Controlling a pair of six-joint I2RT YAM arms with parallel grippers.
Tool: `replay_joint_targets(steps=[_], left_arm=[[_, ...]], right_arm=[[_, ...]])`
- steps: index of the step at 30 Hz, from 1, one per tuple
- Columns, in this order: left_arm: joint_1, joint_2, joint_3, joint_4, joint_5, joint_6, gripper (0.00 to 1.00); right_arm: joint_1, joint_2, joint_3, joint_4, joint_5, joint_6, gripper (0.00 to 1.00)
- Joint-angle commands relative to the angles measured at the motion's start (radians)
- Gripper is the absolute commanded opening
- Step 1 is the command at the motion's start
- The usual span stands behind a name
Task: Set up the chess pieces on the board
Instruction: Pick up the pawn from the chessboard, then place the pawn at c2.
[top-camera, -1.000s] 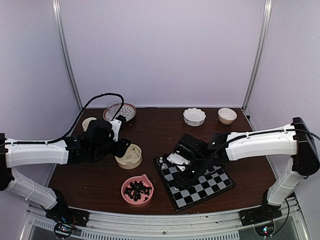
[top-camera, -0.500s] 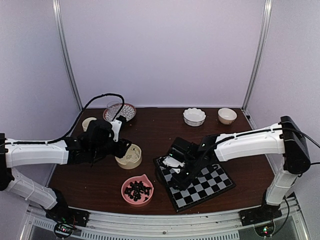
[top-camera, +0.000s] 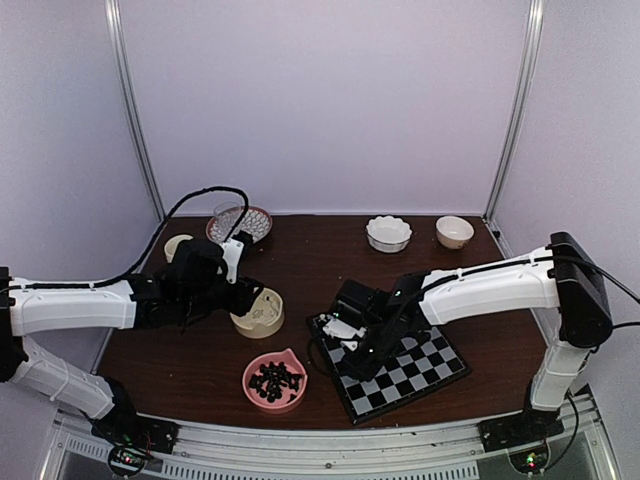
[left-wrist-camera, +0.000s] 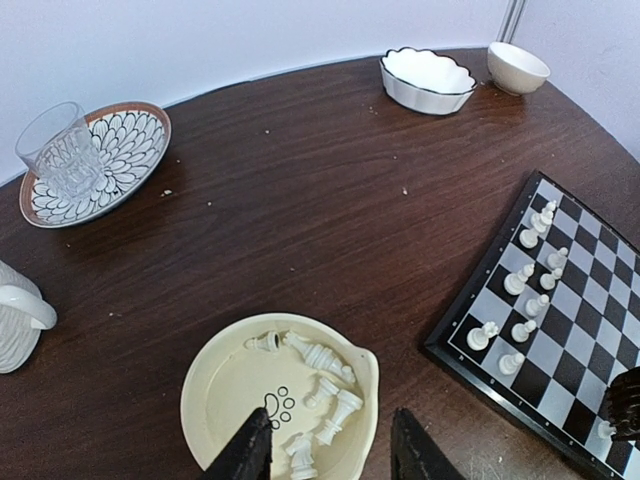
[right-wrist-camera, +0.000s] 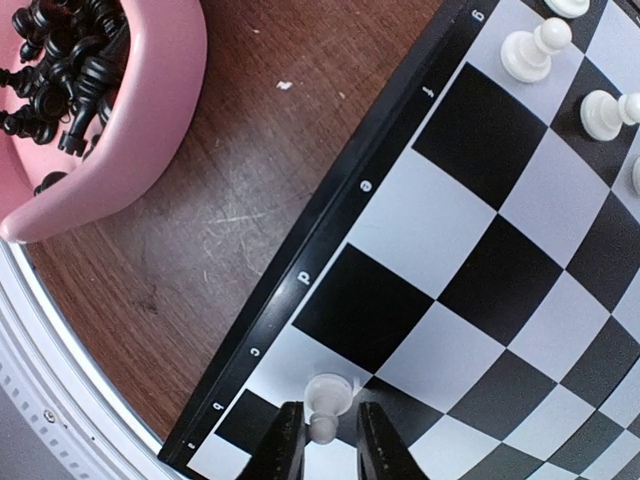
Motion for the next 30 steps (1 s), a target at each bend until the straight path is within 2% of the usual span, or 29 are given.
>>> replay_joint_targets(steps=[1,6,8,13,16,22,30], left_arm=[[0.002,-0.021,-0.007,0.035,0.011,0.012,0.4],[0.002,-0.021,-0.008,0.035,0.013,0.012,0.4],[0.002,-0.019,-0.006,0.035,0.015,0.012,0.4],[0.002,-0.021,-0.006,0.035,0.018,0.008,0.4],[0.002,-0.026,-0.008,0.033,0.023,0.005,0.4],[0.002,-0.031,-0.015,0.038,0.031,-0.006,0.4],[0.002,-0.037,-0.025,0.041,0.06,-0.029,0.4]], right_arm=[[0.008,0.014,0.031,-0.013,0.032,-0.008,0.2],[0.007,0.0,0.03,-0.006,0.043,-0.008,0.14],[0.007,-0.008,0.03,-0.008,0.054,-0.005,0.08],[-0.007,-0.067,0.028,-0.021,0.101,0.001,0.05],[-0.057,-0.118,0.019,-0.035,0.143,-0.003,0.03],[-0.201,-0.192,-0.038,0.057,0.178,0.04,0.03],[-0.337,-0.189,-0.066,0.118,0.187,0.081,0.03]])
